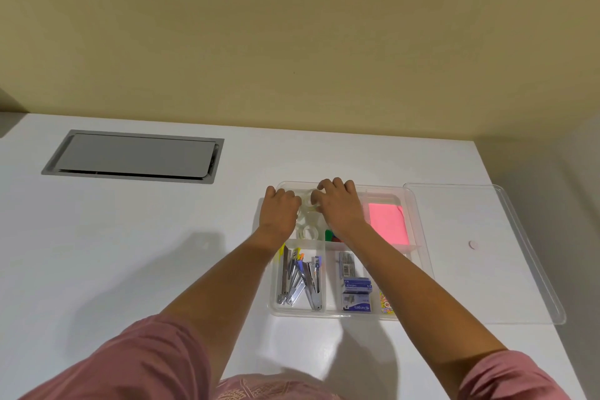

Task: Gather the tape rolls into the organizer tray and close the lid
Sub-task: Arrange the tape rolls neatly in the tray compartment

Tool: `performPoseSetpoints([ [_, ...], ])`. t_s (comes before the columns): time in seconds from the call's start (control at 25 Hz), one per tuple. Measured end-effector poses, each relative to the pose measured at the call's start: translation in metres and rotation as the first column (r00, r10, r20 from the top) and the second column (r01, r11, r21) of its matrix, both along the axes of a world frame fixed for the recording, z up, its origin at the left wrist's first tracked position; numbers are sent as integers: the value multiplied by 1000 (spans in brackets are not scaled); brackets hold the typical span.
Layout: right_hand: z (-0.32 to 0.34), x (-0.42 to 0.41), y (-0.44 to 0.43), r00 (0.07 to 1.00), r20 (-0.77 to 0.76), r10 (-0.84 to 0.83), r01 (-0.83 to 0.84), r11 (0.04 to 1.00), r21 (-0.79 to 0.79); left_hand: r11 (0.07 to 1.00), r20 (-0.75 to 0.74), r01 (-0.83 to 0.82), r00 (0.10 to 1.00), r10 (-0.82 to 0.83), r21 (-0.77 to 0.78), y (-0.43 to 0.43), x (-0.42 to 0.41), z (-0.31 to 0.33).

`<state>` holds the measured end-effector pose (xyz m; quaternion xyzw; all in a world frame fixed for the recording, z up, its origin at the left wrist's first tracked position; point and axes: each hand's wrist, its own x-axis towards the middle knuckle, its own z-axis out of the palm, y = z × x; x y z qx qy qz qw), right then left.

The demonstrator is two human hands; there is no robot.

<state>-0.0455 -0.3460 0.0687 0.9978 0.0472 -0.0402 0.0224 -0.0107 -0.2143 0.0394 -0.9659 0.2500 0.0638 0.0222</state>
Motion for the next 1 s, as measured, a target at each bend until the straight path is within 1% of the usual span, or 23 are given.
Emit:
performPoseSetpoints([
  [0.04,-2,0,0,1000,-13,7,-7,1000,28,1000,1,1,1000,0,-9,0,1,-1],
  [0.32,-10,3,6,995,-87,-45,48,998,39,1000,-14,15,1000,-15,14,-2,1,-3],
  [0.52,-6,10,5,994,-72,-83,88,993,80,1000,-26,4,1000,-3,18,-5,3,-3],
  [0.76,-11,12,6,995,-102,1,-10,997,-80,998,-35,10,999,-8,54,-7,5,-4],
  [1.0,-15,14,10,988,-155,10,-21,998,-67,998,-21,8,1000,-6,57,-7,6,-7],
])
